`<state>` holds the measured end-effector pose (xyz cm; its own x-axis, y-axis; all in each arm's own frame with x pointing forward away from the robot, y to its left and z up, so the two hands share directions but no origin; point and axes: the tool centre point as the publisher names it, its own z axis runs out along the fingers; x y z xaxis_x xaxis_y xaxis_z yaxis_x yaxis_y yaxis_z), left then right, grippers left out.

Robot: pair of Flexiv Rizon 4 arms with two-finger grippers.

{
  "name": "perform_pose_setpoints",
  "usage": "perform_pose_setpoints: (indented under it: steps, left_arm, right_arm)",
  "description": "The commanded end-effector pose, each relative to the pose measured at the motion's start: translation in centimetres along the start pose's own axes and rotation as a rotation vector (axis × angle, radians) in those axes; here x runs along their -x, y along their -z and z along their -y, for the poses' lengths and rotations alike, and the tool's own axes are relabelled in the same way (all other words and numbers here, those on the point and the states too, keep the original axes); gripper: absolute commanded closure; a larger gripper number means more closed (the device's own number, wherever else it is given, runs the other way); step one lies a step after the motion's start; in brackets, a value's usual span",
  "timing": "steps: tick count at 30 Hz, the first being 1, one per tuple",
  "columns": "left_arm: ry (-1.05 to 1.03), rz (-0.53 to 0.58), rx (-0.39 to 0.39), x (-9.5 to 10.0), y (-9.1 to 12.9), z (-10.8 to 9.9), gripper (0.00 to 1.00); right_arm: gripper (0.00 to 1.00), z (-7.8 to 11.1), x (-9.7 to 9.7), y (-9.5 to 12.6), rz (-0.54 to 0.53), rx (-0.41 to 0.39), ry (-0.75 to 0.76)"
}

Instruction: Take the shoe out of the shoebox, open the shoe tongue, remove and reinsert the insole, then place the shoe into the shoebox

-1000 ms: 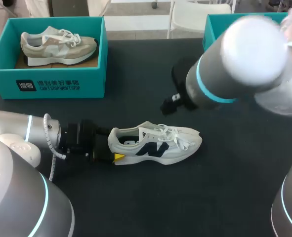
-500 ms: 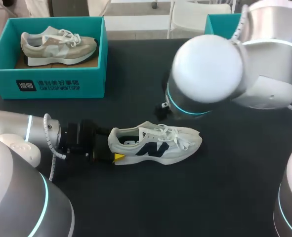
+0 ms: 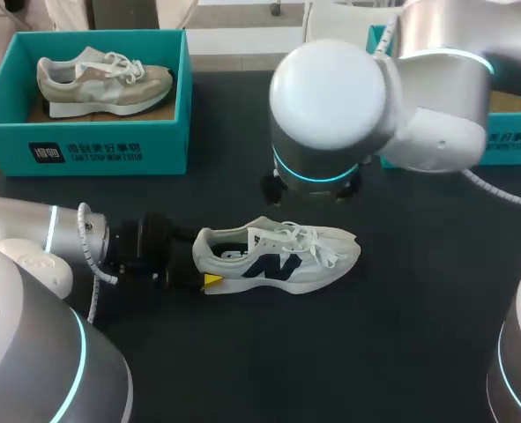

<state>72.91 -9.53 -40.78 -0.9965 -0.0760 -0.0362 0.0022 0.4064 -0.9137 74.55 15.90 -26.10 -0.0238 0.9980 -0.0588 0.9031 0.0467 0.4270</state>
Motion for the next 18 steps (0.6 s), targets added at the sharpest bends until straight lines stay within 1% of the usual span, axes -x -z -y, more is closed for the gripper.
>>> perform_pose_setpoints:
  steps: [1, 5, 8, 10, 14, 18]
  left_arm:
    - [0.0, 0.001, 0.0, -0.3, -0.4, -0.2, 1.0]
    - [0.0, 0.001, 0.0, -0.3, -0.4, -0.2, 1.0]
    - [0.0, 0.001, 0.0, -0.3, -0.4, -0.2, 1.0]
    - [0.0, 0.001, 0.0, -0.3, -0.4, -0.2, 1.0]
    - [0.0, 0.001, 0.0, -0.3, -0.4, -0.2, 1.0]
    - [0.0, 0.001, 0.0, -0.3, -0.4, -0.2, 1.0]
  right_arm:
    - [0.0, -0.2, -3.1, -3.0, 0.051, -0.04, -0.017]
    - [0.0, 0.5, -4.1, -4.0, 0.06, -0.067, -0.023]
    - [0.0, 1.2, -4.8, -4.4, 0.063, -0.101, -0.023]
    - [0.0, 1.5, -5.3, -4.5, 0.066, -0.099, -0.034]
    - [0.0, 2.3, -6.2, -4.1, 0.085, -0.124, -0.036]
    - [0.0, 3.1, -6.7, -3.7, 0.089, -0.157, -0.02]
